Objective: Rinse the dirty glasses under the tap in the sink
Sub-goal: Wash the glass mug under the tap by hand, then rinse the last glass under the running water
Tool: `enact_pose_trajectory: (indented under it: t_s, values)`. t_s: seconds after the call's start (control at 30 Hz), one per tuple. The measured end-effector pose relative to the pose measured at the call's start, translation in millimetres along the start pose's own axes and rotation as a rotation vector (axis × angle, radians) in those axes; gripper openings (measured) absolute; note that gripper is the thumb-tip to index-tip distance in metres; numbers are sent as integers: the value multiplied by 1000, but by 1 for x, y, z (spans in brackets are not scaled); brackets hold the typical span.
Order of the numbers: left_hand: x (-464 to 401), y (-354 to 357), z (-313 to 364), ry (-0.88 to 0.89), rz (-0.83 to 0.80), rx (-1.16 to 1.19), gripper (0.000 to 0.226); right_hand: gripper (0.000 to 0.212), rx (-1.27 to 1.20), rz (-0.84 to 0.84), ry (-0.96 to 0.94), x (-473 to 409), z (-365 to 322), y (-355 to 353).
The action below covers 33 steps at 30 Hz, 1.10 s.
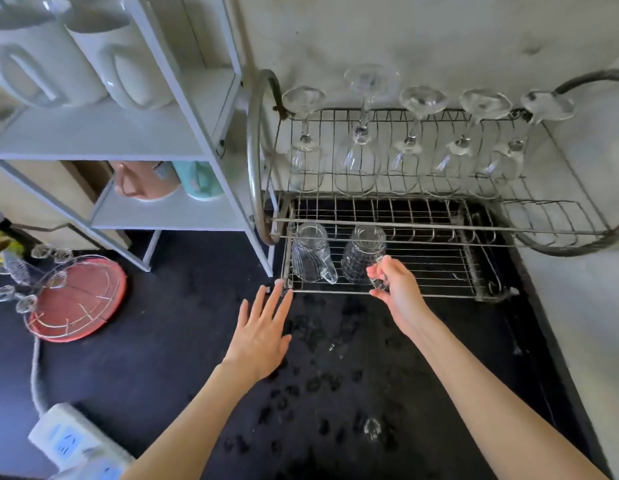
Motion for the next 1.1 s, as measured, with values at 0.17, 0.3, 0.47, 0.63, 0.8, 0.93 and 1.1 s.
enact_pose_trajectory:
  t_s: [0.17,0.3,0.47,0.63,0.8,0.93,1.1]
  values:
    - [-3,1,0,-2,51,62,74,33,24,-28,-10,-11,8,5]
    - [-4,-2,1,-17,21,57,70,35,121,-67,-39,-14,4,4]
    - [-1,-11,-1,-2,-10,64,68,26,436,-99,-128,-1,-7,0]
    - [33,-14,4,-10,195,121,59,58,832,-134,-286,32,-1,-5]
    - [100,15,-2,-58,322,97,56,61,1088,-177,-445,97,10,1]
    - [170,26,-10,-125,366,68,58,57,1154,-285,-619,178,34,27]
    - [294,69,-16,-216,400,63,59,56,1330,-553,-848,291,110,63]
Point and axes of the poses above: each hand's wrist, its own x-axis away from the middle knuckle, its own y-axis out of the palm, z = x × y, the point moved 3 cm from there along -x, towards the middle knuckle, and after that the axes turned 3 degrees about -x, right-handed, at the moved point
